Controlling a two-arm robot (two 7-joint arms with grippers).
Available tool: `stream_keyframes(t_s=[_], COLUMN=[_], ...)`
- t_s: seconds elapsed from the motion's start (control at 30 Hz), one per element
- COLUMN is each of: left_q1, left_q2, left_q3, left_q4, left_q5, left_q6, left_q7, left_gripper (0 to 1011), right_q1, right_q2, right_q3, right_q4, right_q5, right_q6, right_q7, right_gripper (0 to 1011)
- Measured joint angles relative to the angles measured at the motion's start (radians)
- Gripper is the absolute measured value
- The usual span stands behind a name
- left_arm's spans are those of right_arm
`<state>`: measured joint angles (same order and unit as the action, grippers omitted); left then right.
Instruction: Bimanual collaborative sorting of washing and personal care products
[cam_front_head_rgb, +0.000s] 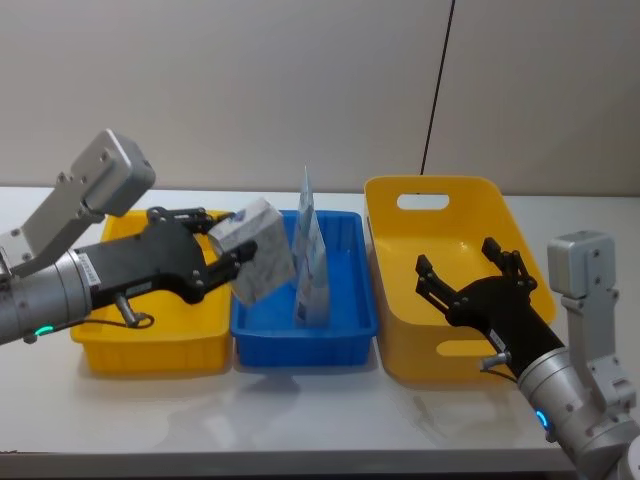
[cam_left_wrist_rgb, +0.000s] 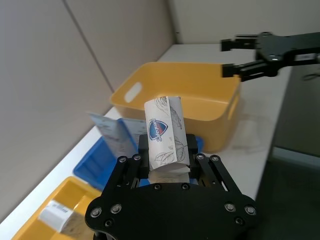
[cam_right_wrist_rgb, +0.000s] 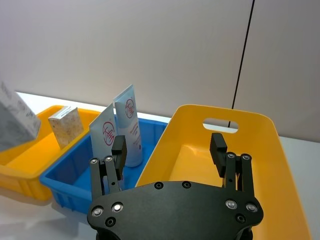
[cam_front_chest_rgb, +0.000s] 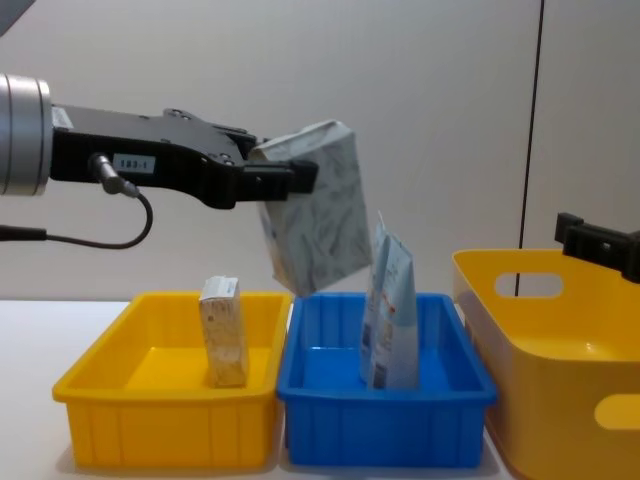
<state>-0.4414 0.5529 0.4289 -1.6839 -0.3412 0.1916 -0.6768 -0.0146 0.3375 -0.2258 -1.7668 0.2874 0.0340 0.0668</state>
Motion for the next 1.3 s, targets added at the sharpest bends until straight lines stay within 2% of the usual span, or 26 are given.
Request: stream_keyframes(t_s=[0.27,0.6,0.83,1.3], left_q1=[-0.023,-0.054,-0.068,-0.079], left_q2=[0.022,0.026,0.024,0.027], left_q3=[0.038,0.087,0.112,0.141], left_q4=[0.005,0.028,0.039,0.041], left_q5=[-0.035,-0.075,-0.092,-0.110], left_q6=[-0.027,-0.056,-0.068,-0.076], left_q7=[-0.114,-0.236,-0.282,-0.317], left_gripper=[378,378,378,378], right_q1=[0.000,0.000,0.000,0.000], right_q2=[0.000,0.000,0.000,0.000], right_q3=[0.000,0.000,0.000,0.000], right_q4=[0.000,0.000,0.000,0.000], right_q5=[0.000,0.000,0.000,0.000], right_q6=[0.000,0.000,0.000,0.000], right_q7=[0.000,0.000,0.000,0.000], right_gripper=[1002,1002,1002,1002])
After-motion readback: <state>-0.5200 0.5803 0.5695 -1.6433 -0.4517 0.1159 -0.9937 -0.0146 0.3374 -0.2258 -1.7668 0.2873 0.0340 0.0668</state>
